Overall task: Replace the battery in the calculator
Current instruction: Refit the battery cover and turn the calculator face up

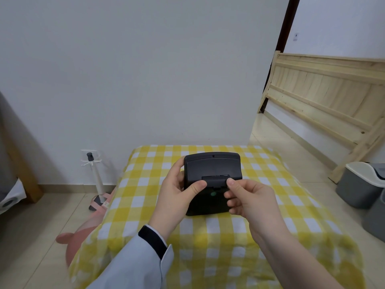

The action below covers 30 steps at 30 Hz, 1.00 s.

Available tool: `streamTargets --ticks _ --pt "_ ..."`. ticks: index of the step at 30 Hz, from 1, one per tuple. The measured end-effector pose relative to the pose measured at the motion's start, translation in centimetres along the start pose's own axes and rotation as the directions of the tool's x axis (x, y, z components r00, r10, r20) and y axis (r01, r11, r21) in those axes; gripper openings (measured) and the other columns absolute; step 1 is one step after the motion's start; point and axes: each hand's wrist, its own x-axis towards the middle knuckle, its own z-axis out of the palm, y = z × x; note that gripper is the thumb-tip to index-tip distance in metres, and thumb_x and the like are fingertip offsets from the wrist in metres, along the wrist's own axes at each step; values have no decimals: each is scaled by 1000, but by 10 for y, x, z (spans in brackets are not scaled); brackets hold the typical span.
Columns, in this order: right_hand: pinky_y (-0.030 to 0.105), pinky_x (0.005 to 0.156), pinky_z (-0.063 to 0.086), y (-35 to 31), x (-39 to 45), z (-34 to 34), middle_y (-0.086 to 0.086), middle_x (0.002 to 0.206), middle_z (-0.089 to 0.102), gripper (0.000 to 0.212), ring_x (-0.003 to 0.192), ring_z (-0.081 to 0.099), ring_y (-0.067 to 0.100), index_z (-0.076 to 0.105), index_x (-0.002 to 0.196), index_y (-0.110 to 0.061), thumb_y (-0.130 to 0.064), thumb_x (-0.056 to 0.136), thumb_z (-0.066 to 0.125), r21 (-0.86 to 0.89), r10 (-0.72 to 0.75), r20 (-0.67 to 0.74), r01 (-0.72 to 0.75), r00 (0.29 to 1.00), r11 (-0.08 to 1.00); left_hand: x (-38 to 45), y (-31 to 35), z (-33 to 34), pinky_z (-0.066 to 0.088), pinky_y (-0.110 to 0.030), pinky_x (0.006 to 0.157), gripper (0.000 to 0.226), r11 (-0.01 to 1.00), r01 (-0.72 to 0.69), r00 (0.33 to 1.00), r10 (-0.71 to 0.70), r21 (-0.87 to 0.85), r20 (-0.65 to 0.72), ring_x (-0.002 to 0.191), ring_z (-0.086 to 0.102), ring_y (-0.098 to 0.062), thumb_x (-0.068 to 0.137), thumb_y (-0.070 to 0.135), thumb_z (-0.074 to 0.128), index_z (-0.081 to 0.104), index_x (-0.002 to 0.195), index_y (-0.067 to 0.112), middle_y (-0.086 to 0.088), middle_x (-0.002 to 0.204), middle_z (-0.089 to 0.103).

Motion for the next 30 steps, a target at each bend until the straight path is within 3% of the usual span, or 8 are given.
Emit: streamTargets --ticks 6,12,19,30 --pt "19 38 44 1 0 0 1 50 67 18 40 54 9 69 65 -12 -21 81 72 -44 -4 -13 4 1000 999 0 0 0 54 -28 86 59 1000 -6 1000 6 -2 8 101 69 -13 75 19 71 49 129 28 2 105 76" --pt "18 36 43 -1 1 -1 0 49 67 16 38 54 8 70 68 -11 -21 80 72 -45 11 -24 -12 1000 999 -1 2 0 53 -19 81 53 1000 -3 1000 3 -2 11 99 70 -9 75 18 70 52 118 42 8 102 76" --pt "19 35 42 -2 4 0 -1 48 67 19 37 54 9 67 67 -11 -23 82 71 -92 6 -44 -10 999 996 0 4 0 54 -21 80 53 1000 -10 1000 9 7 22 98 70 -12 73 19 73 55 114 49 5 102 77" --pt "24 41 46 -4 13 -1 -5 48 68 28 36 57 5 66 61 -16 -36 82 67 -473 -165 -71 113 984 874 0 5 1 56 -26 82 52 1000 -2 1000 2 -12 23 98 71 -14 75 21 73 55 120 38 3 102 77"
